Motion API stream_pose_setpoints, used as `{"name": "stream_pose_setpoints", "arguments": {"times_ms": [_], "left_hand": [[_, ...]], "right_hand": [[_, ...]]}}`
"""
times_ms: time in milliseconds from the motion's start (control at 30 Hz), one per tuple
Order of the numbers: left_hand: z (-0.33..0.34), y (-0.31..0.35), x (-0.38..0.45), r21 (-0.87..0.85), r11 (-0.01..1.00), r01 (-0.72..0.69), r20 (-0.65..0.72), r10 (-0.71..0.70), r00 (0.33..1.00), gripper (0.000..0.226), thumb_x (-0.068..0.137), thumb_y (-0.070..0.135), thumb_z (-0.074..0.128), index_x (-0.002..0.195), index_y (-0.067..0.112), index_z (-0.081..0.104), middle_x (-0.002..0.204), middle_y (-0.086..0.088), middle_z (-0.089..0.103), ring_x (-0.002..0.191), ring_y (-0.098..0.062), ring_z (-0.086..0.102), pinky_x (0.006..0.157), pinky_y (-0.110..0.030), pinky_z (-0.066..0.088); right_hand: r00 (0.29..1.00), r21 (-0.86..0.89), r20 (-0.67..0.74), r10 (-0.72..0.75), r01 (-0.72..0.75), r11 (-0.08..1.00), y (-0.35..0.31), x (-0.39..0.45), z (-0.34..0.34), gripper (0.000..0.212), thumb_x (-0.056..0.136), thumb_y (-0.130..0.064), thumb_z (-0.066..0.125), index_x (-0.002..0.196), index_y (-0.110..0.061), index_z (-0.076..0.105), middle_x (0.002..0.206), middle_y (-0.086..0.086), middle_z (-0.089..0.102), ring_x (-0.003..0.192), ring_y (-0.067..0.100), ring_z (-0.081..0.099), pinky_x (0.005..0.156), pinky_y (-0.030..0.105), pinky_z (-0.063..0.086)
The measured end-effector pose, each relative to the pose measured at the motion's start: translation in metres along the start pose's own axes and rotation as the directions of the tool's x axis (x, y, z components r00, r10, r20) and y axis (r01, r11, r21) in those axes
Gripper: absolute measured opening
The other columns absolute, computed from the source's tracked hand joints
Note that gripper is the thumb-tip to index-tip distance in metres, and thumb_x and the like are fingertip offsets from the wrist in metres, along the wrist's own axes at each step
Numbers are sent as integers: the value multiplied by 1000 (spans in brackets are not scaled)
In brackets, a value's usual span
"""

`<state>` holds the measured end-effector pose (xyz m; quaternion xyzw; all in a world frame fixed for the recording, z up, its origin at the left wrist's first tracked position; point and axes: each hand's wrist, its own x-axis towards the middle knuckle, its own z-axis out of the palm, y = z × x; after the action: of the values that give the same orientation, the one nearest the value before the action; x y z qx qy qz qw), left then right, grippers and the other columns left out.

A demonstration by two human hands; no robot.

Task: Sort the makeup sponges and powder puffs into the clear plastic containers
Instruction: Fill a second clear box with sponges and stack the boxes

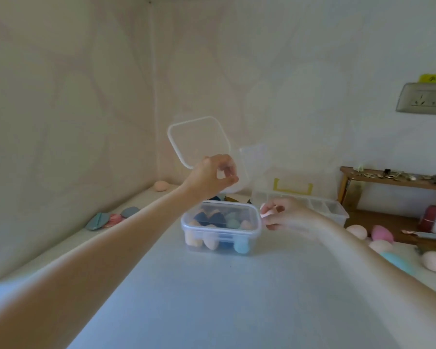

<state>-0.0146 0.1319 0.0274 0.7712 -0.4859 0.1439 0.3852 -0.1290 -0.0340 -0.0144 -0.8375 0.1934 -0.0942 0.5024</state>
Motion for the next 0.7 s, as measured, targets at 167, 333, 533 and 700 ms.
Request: {"name": "stream_pose_setpoints", "arguments": {"times_ms": [167,333,533,700], "left_hand": [[23,29,0,-13,992,-126,51,127,991,9,81,9,66,78,15,61,72,12,53,72,-1,50,85,-22,37],[65,62,-4,3,965,-263,141,260,955,7,81,10,66,83,3,65,79,1,59,70,-3,46,77,-7,27],[118,76,-21,-19,953,-301,290,293,911,9,84,17,64,87,9,64,82,10,53,86,-8,38,77,-8,28],[133,68,-38,1,955,-296,369,275,888,13,86,24,63,92,13,64,87,11,54,91,-9,38,85,-21,35]], "right_hand": [[936,-11,-350,24,-29,1000,4,-13,-42,27,87,-2,57,65,-16,55,74,8,56,74,25,56,63,30,50],[604,-139,-780,-161,83,987,6,-38,-93,11,88,-5,50,89,-9,60,93,9,56,100,27,56,90,38,48],[682,-352,-614,-397,214,911,8,-43,-92,19,88,-2,49,92,-20,46,109,13,45,96,30,54,88,43,48],[918,-284,-360,-165,61,957,21,-35,-76,52,82,-3,60,127,-16,40,121,11,45,113,32,51,94,43,50]]}}
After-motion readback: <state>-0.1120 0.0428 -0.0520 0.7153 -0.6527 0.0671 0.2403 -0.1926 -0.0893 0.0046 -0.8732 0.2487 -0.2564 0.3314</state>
